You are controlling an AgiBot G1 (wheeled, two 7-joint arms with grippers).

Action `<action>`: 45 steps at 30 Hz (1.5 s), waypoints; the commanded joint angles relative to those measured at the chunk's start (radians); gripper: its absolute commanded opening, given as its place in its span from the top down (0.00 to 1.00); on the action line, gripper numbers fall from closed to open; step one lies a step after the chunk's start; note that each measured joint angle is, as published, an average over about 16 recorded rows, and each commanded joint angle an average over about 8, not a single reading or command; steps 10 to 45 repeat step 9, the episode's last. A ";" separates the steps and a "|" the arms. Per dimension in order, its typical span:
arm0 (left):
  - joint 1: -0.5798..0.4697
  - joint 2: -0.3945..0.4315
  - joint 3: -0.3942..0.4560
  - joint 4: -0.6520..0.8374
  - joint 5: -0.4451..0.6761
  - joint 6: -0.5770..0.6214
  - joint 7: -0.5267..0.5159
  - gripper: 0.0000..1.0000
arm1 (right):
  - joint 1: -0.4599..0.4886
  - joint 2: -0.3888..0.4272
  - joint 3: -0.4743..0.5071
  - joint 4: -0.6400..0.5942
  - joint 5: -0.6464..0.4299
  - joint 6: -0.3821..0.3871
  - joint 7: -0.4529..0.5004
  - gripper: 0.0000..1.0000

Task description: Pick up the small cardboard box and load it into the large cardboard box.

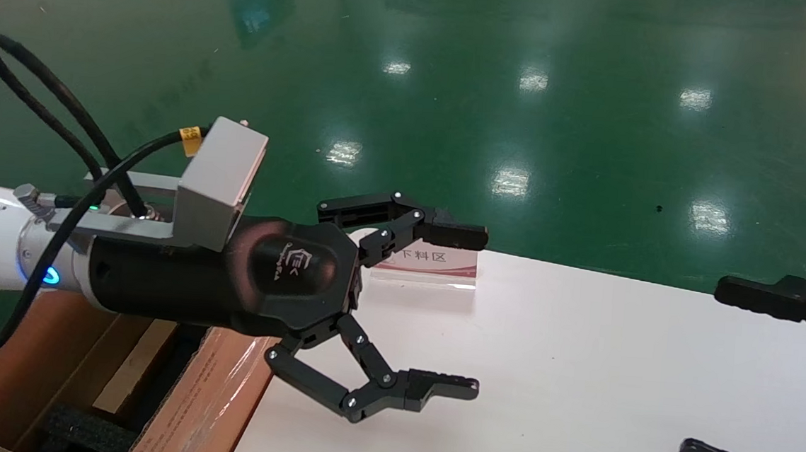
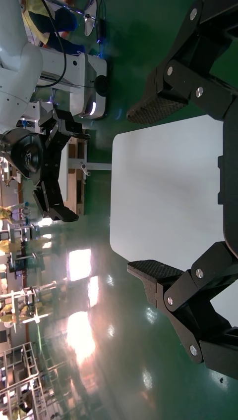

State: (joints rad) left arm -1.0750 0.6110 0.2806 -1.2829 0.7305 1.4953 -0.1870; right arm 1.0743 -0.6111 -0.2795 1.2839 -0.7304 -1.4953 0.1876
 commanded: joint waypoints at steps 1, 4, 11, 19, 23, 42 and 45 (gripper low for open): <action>0.000 0.000 0.000 0.000 0.000 0.000 0.000 0.00 | 0.000 0.000 0.000 0.000 0.000 0.000 0.000 0.00; 0.000 0.000 0.000 0.000 0.000 0.000 0.000 0.00 | 0.000 0.000 0.000 0.000 0.000 0.000 0.000 0.00; 0.000 0.000 0.000 0.000 0.000 0.000 0.000 0.00 | 0.000 0.000 0.000 0.000 0.000 0.000 0.000 0.00; 0.000 0.000 0.000 0.000 0.000 0.000 0.000 0.00 | 0.000 0.000 0.000 0.000 0.000 0.000 0.000 0.00; 0.000 0.000 0.000 0.000 0.000 0.000 0.000 0.00 | 0.000 0.000 0.000 0.000 0.000 0.000 0.000 0.00; 0.000 0.000 0.000 0.000 0.000 0.000 0.000 0.00 | 0.000 0.000 0.000 0.000 0.000 0.000 0.000 0.00; 0.000 0.000 0.000 0.000 0.000 0.000 0.000 0.00 | 0.000 0.000 0.000 0.000 0.000 0.000 0.000 0.00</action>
